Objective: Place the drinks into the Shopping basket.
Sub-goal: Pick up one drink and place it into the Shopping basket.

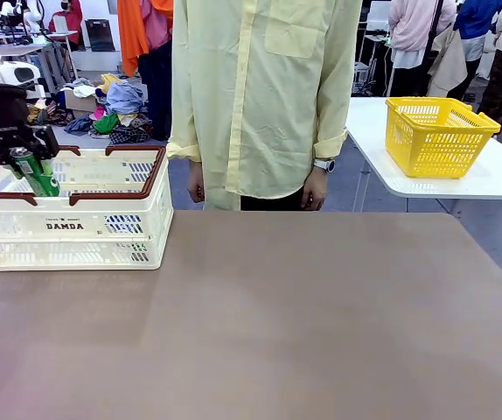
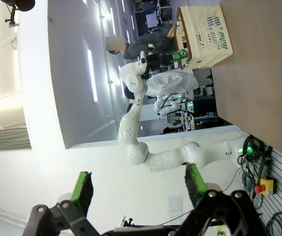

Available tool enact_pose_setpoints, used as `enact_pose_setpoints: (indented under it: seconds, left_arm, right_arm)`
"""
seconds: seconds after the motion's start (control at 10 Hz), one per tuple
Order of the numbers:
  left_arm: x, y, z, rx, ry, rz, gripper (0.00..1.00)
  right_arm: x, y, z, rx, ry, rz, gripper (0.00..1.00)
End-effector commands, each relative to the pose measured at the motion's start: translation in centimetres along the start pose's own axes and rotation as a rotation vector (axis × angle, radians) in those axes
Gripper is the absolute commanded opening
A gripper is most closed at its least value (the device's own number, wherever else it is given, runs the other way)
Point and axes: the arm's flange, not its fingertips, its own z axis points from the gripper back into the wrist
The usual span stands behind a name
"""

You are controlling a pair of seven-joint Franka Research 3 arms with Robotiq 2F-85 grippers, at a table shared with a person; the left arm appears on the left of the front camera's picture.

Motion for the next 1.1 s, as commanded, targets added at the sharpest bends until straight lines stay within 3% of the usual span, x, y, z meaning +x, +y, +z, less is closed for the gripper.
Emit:
enact_pose_setpoints:
  seconds: [0.0,0.3,0.4,0.5,1.0]
  left_arm:
    - [-1.0,0.1,1.5,-0.002,-0.033,-0.026,0.00]
    - [-0.3,0.0,0.7,-0.001,-0.011,-0.010,0.00]
    - [-1.1,-1.3,-0.4,0.047,-0.010,-0.100,0.00]
    - [0.4,-1.6,-1.2,0.076,-0.016,-0.130,0.00]
    - [4.7,-2.3,-7.6,0.102,0.145,-0.159,0.00]
  right_arm:
    - [0.0,0.5,0.0,0.008,0.002,-0.007,1.00]
    - [0.0,0.5,0.0,0.008,0.002,-0.007,1.00]
    - [0.0,0.5,0.0,0.008,0.002,-0.007,1.00]
    - [0.0,0.5,0.0,0.008,0.002,-0.007,1.00]
    - [0.0,0.5,0.0,0.008,0.002,-0.007,1.00]
